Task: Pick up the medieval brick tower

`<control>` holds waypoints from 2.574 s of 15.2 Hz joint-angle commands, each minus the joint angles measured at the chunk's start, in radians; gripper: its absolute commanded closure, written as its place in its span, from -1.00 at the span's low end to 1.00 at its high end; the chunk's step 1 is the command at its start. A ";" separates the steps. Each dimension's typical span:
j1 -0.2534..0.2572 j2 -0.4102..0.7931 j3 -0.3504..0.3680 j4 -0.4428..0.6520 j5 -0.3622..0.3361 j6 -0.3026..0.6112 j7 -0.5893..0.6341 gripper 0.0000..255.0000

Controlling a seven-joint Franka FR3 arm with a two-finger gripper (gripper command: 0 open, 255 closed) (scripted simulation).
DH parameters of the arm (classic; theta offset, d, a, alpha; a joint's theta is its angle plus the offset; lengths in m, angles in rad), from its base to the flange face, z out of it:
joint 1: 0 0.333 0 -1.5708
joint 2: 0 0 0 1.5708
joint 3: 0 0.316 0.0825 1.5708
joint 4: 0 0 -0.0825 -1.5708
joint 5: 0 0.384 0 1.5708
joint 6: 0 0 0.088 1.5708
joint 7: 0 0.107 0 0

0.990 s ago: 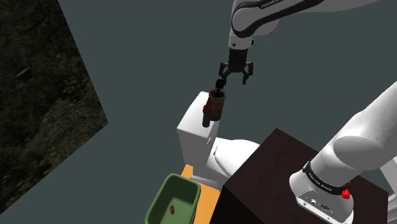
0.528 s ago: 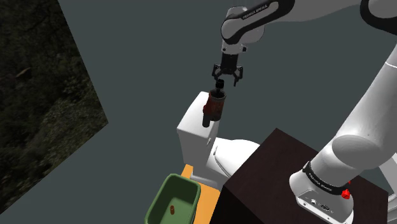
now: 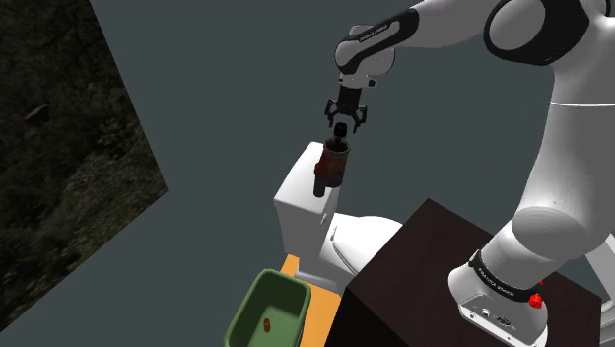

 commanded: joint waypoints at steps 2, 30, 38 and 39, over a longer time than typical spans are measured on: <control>-0.024 0.105 -0.018 0.103 0.029 0.013 0.042 -1.00; -0.069 0.300 -0.039 0.273 0.083 0.056 0.109 1.00; -0.068 0.244 -0.044 0.293 0.073 -0.018 0.124 1.00; -0.068 0.238 -0.045 0.297 0.072 -0.028 0.126 1.00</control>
